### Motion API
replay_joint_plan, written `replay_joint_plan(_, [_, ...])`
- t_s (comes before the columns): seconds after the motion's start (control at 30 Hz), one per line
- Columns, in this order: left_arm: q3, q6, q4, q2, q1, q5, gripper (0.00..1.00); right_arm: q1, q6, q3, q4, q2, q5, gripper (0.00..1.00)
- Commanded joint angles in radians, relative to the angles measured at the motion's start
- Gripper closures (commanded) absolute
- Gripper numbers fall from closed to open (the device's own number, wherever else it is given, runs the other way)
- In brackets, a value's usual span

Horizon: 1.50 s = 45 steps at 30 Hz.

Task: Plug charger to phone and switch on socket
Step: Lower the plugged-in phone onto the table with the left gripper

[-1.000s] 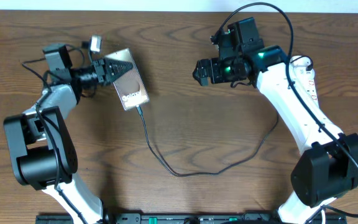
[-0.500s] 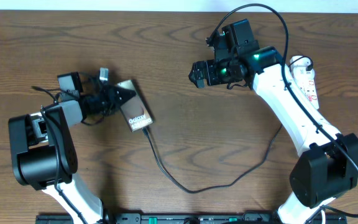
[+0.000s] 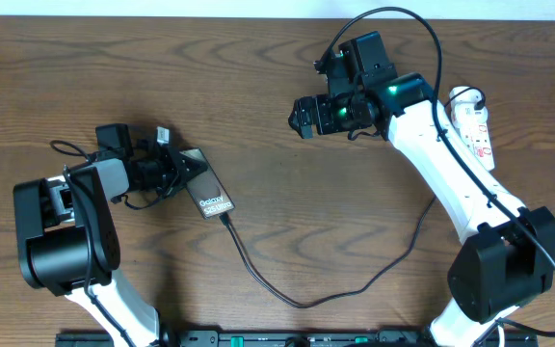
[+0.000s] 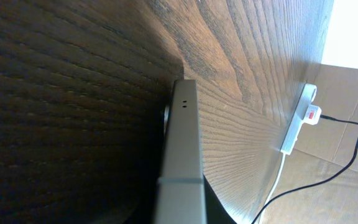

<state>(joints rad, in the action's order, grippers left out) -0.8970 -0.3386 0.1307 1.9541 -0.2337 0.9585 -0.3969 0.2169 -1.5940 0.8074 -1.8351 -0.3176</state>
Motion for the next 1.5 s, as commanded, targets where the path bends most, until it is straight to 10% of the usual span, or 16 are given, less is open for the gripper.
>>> replay_joint_plan(0.0, [0.002, 0.031, 0.015, 0.004, -0.001, -0.097, 0.89, -0.005, 0.010, -0.008, 0.002, 0.017, 0.001, 0.01])
replay_joint_plan(0.57, [0.002, 0.027, 0.126, 0.004, -0.001, -0.175, 0.22, -0.015, 0.014, -0.008, 0.005, 0.017, 0.002, 0.01])
replay_joint_plan(1.47, [0.001, 0.020, 0.435, 0.004, -0.001, -0.550, 0.11, -0.051, 0.014, -0.008, 0.018, 0.017, 0.001, 0.01])
